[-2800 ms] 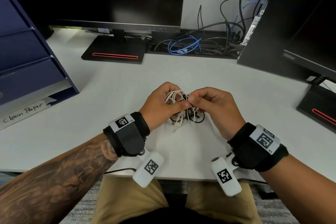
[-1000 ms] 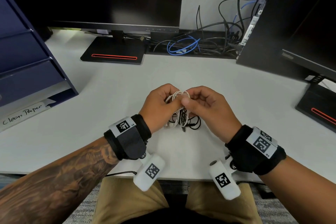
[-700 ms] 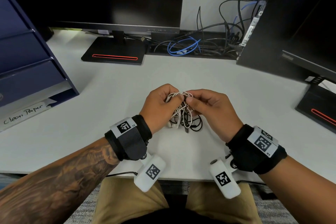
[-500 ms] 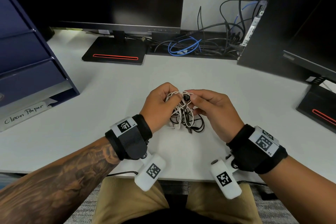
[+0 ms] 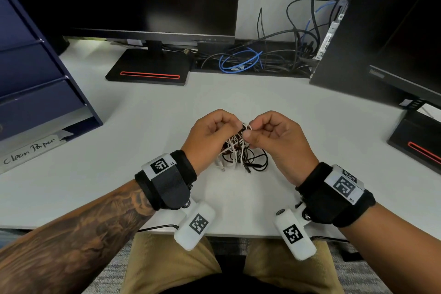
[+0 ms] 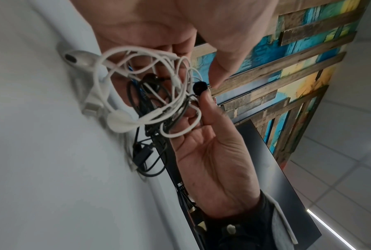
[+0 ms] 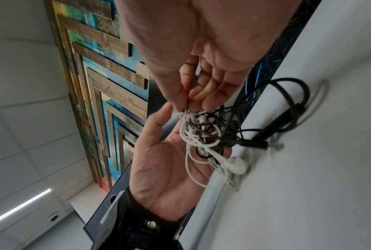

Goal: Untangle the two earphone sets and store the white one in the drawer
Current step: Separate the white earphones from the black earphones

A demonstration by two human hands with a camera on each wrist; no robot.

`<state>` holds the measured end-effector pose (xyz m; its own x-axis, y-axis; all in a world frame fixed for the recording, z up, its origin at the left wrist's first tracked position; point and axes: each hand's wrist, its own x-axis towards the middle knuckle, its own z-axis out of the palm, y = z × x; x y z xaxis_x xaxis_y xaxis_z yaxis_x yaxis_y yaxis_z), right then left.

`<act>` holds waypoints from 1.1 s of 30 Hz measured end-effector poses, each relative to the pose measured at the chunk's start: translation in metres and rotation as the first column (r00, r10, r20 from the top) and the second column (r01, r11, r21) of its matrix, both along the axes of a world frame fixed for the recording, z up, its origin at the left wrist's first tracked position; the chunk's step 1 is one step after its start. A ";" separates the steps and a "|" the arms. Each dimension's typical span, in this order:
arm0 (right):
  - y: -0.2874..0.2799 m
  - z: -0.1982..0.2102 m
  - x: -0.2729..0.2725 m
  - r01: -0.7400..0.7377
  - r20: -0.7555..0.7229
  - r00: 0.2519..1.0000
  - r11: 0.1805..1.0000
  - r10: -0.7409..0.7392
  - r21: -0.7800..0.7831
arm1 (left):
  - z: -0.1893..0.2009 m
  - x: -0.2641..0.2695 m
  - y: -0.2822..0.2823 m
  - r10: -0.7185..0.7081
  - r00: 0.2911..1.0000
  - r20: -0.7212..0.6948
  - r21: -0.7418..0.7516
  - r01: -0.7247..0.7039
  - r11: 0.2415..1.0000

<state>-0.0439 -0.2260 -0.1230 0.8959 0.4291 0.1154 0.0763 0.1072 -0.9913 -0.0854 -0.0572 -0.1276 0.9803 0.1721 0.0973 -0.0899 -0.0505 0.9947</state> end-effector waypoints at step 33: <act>0.000 0.005 -0.002 0.012 0.093 0.996 0.997 -0.004 -0.078 | -0.006 0.001 0.000 -0.022 0.994 0.103 0.059 0.016 0.998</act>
